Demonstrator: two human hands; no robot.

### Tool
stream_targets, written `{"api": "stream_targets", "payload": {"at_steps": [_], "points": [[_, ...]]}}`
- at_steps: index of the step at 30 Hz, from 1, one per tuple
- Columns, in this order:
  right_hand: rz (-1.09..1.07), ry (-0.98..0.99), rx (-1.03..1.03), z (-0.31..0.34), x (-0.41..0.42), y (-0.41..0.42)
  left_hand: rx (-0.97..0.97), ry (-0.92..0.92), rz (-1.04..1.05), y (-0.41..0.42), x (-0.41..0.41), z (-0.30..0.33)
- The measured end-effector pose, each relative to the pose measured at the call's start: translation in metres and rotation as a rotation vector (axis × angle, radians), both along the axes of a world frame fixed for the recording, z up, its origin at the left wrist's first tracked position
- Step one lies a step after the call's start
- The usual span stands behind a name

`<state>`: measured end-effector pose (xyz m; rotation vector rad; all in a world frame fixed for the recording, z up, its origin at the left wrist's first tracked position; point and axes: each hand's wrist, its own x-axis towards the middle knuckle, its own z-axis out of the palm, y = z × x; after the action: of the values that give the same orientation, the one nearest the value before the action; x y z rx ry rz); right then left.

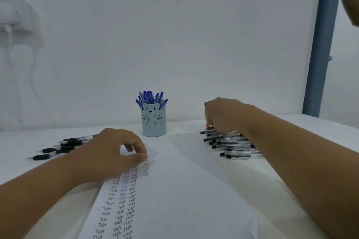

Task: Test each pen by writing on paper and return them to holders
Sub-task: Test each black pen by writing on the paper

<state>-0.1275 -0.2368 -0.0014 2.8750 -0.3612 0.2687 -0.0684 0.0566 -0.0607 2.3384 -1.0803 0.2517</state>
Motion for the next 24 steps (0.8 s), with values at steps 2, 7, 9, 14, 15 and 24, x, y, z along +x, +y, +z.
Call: {"api": "stream_targets", "payload": {"at_steps": [2,7,9,14,15,24], "points": [[0.039,-0.063,-0.027,0.002,-0.002,0.015,-0.015,0.014,-0.002,0.001,0.002,0.002],[0.294,-0.171,0.102,-0.018,-0.001,0.062,-0.043,0.034,0.028,0.004,0.008,0.006],[0.391,-0.161,0.164,-0.034,0.003,0.078,-0.035,0.014,0.064,0.011,0.016,0.007],[0.563,-0.167,0.222,-0.061,0.006,0.098,0.05,-0.059,0.203,0.046,0.042,0.008],[0.58,-0.16,0.227,-0.064,0.008,0.101,0.08,-0.047,0.237,0.053,0.044,0.008],[0.643,-0.141,0.293,-0.073,0.019,0.099,0.161,-0.042,0.315,0.066,0.056,0.004]]}}
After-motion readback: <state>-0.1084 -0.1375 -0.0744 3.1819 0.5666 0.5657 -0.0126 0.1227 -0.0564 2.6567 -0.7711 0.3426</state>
